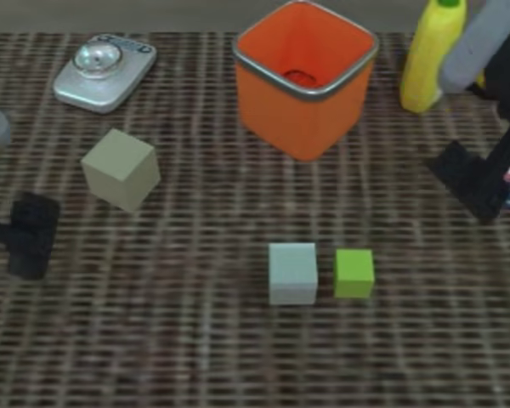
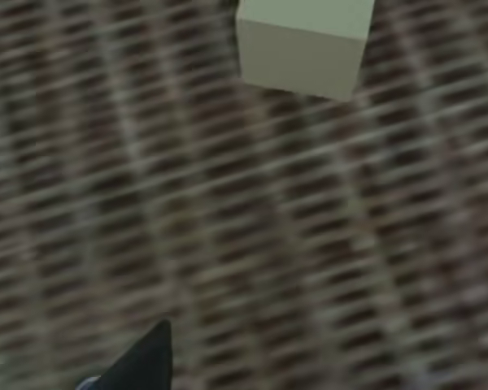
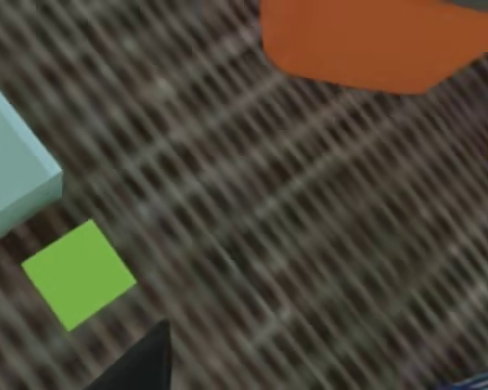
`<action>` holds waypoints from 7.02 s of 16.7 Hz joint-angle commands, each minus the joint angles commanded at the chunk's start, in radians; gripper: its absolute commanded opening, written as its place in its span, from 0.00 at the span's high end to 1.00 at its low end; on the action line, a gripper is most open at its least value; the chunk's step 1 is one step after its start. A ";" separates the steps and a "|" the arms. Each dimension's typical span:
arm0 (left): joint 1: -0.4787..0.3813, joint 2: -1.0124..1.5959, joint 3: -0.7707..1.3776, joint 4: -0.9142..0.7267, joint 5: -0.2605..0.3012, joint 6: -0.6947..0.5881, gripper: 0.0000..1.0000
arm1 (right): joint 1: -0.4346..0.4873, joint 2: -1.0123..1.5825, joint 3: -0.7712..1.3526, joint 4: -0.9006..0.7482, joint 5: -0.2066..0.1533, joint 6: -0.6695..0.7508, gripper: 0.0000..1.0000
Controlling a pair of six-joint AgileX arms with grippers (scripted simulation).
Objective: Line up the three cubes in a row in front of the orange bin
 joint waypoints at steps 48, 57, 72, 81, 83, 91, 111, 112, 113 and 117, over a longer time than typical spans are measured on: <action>-0.063 1.479 1.096 -0.324 -0.063 0.155 0.68 | -0.408 -1.319 -1.196 0.743 0.058 0.526 0.00; -0.063 1.479 1.096 -0.324 -0.063 0.155 1.00 | -0.408 -1.319 -1.196 0.743 0.058 0.526 0.00; -0.046 1.422 1.293 -0.570 -0.061 0.153 1.00 | -0.408 -1.319 -1.196 0.743 0.058 0.526 0.00; -0.150 1.318 1.147 -0.527 -0.062 -0.066 1.00 | -0.408 -1.319 -1.196 0.743 0.058 0.526 0.00; -0.203 1.256 1.057 -0.505 -0.062 -0.204 1.00 | -0.408 -1.319 -1.196 0.743 0.058 0.526 0.00; -0.395 1.013 0.722 -0.414 -0.063 -0.698 1.00 | -0.408 -1.319 -1.196 0.743 0.058 0.526 0.00; -0.408 1.074 0.523 -0.149 -0.063 -0.726 0.92 | -0.408 -1.319 -1.196 0.743 0.058 0.526 0.00; -0.408 1.074 0.523 -0.149 -0.063 -0.726 0.85 | -0.408 -1.319 -1.196 0.743 0.058 0.526 0.00; -0.408 1.074 0.523 -0.149 -0.063 -0.726 0.77 | -0.408 -1.319 -1.196 0.743 0.058 0.526 0.00; -0.408 1.074 0.523 -0.149 -0.063 -0.726 0.47 | -0.408 -1.319 -1.196 0.743 0.058 0.526 0.00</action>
